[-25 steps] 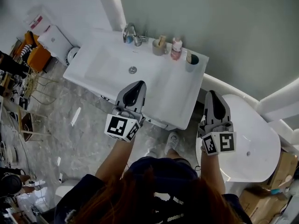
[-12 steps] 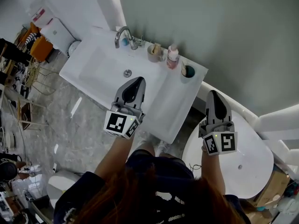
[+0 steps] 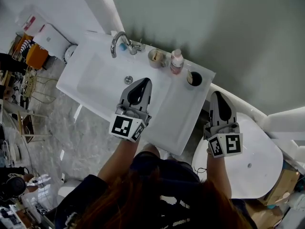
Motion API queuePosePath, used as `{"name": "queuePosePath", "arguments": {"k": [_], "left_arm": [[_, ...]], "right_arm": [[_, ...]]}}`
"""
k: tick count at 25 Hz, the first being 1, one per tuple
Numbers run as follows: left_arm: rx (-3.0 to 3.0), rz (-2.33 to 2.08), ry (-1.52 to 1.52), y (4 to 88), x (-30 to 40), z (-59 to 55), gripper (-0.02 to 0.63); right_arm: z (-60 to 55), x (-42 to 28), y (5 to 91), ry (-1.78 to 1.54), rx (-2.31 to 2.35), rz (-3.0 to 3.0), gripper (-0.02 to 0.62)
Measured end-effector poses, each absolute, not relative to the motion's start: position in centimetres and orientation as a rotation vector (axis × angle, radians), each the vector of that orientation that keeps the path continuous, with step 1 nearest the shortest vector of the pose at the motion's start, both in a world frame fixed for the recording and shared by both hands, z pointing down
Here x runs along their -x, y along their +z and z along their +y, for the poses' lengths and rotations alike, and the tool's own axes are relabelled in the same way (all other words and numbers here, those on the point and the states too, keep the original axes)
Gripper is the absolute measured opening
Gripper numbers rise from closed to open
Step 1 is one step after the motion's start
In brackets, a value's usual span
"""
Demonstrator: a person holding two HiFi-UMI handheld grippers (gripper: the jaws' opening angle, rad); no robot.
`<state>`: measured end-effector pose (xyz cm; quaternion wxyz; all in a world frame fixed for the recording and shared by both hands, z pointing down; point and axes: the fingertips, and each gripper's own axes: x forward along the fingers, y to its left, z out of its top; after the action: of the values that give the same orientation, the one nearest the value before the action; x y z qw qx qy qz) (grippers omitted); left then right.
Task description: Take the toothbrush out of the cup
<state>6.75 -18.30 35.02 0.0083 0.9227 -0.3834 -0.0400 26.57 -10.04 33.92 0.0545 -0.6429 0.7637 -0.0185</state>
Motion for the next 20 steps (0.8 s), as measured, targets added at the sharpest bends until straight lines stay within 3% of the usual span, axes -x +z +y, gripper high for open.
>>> {"name": "queuePosePath", "arguments": {"k": [3, 15, 20], "left_arm": [[-2.893, -1.150, -0.126, 35.4, -6.8, -20.9, 0.026], [-2.895, -1.029, -0.073, 38.1, -6.4, -28.2, 0.026], [-2.884, -1.022, -0.036, 39.4, -5.8, -29.5, 0.026]], "right_arm": [[-12.7, -25.8, 35.1, -0.063, 1.983, 2.340, 0.042], [-21.3, -23.1, 46.3, -0.234, 2.124, 2.558, 0.224], [-23.5, -23.1, 49.5, -0.279, 2.232, 2.588, 0.230]]}}
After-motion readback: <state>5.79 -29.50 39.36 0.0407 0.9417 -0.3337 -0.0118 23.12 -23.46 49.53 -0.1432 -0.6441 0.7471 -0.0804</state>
